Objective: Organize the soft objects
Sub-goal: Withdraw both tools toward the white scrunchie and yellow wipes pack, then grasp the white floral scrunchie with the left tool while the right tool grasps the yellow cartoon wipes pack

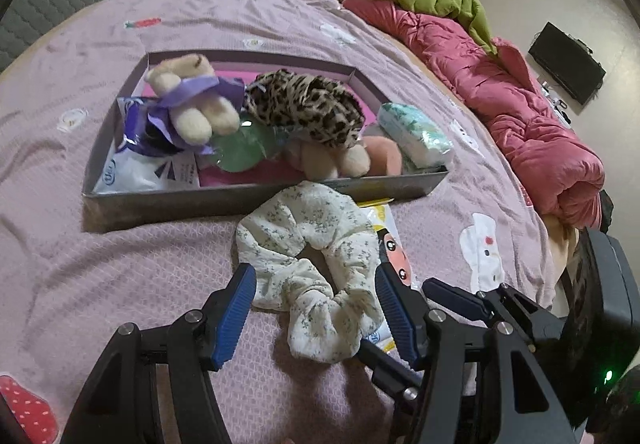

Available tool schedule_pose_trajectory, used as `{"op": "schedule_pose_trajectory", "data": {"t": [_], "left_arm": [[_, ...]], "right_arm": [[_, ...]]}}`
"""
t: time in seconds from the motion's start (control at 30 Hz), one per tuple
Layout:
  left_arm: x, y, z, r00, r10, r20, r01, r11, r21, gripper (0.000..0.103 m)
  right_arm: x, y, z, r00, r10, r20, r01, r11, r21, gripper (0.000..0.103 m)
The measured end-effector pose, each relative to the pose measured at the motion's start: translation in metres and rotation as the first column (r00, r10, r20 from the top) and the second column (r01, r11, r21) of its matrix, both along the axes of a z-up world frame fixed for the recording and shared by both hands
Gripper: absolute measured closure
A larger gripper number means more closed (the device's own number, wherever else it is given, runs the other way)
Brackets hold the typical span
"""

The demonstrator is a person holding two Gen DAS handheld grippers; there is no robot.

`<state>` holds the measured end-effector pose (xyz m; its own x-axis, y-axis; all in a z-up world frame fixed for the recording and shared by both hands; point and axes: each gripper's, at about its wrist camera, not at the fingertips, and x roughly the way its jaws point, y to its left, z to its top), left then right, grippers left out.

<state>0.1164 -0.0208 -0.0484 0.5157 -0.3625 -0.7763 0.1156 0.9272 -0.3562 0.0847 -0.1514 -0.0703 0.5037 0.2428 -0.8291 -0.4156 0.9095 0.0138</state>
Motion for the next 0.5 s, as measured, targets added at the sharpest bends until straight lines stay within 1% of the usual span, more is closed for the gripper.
{"op": "schedule_pose_trajectory", "data": {"t": [0.13, 0.3, 0.43, 0.5], "left_arm": [[0.007, -0.004, -0.008, 1.0, 0.001, -0.023, -0.001, 1.0, 0.014, 0.042], [0.014, -0.009, -0.014, 1.0, 0.0, -0.029, 0.001, 0.999, 0.039, 0.042], [0.019, -0.008, -0.019, 0.999, 0.002, -0.043, -0.001, 0.999, 0.037, 0.041], [0.022, -0.008, -0.022, 0.999, 0.004, -0.05, -0.002, 0.999, 0.036, 0.041]], "right_arm": [[0.004, 0.004, -0.007, 1.0, -0.006, 0.007, 0.006, 1.0, -0.017, 0.024], [0.011, 0.006, -0.014, 0.999, -0.016, 0.032, 0.017, 0.999, -0.027, 0.023], [0.02, 0.002, -0.018, 0.998, -0.029, 0.05, 0.03, 0.999, -0.031, 0.021], [0.025, 0.0, -0.019, 0.997, -0.045, 0.057, 0.048, 0.997, -0.054, 0.021]]}}
